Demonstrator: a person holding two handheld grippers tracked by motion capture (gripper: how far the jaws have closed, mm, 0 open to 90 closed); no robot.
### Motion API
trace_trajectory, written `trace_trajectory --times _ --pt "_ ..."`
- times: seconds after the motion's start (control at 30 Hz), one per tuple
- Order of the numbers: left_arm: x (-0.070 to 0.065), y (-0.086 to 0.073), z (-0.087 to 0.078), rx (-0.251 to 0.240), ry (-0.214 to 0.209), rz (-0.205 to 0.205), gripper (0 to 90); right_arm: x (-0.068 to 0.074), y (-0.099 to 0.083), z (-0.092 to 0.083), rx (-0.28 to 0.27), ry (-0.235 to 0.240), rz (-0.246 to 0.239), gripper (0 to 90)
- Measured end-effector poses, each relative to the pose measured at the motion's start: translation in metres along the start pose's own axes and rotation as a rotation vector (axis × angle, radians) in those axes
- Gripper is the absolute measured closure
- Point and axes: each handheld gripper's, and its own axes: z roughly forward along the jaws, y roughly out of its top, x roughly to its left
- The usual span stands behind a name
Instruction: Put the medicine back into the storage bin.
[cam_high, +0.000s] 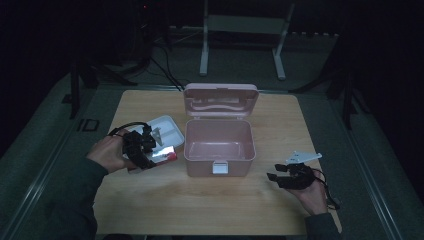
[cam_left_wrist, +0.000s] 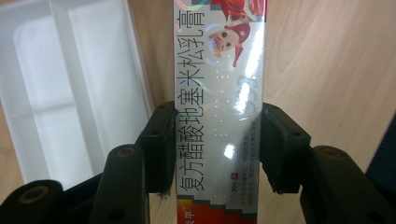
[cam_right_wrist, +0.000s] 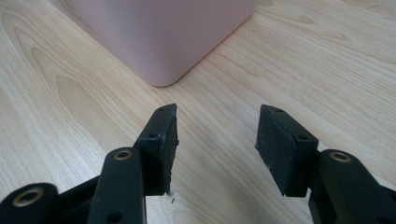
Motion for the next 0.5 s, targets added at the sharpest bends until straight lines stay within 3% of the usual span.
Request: trace_trajectory --times 0.5 --pt "0.001 0.038 -0.04 -0.013 0.001 0.094 51.3 -0.001 0.0 -0.001 0.001 -0.001 0.001 47.9"
